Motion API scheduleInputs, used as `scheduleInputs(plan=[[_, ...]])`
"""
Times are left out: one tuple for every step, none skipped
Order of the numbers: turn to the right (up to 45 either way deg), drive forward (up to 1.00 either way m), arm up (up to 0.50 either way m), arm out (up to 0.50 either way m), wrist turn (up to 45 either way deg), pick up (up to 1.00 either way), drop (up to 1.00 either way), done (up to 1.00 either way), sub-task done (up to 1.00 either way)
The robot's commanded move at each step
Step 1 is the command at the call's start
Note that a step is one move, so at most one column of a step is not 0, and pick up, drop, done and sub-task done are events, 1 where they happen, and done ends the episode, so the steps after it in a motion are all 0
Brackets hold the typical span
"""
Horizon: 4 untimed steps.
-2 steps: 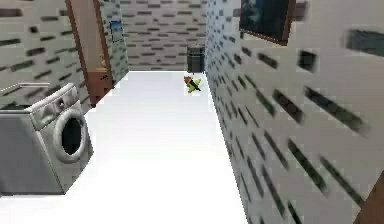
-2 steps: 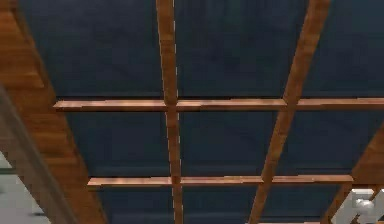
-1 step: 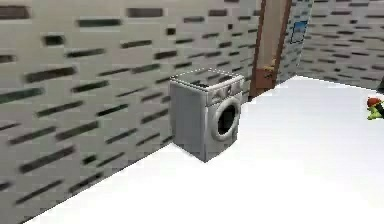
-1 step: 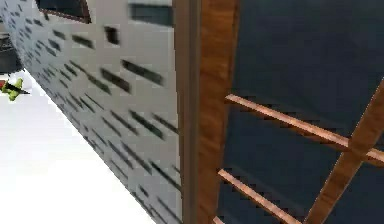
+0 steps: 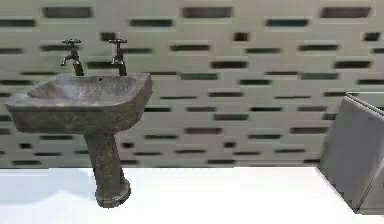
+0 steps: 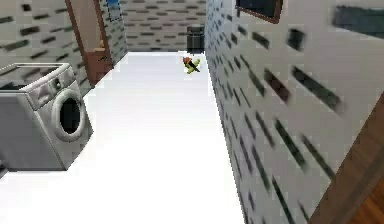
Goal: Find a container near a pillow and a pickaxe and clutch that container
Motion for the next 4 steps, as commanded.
scheduleInputs(plan=[[0.0,0.20,0.00,0.00,0.0,0.00,0.00,0.00,0.00],[45.0,0.00,0.00,0.00,0.0,0.00,0.00,0.00,0.00],[39.0,0.00,0.00,0.00,0.0,0.00,0.00,0.00,0.00],[0.0,1.00,0.00,0.00,0.0,0.00,0.00,0.00,0.00]])
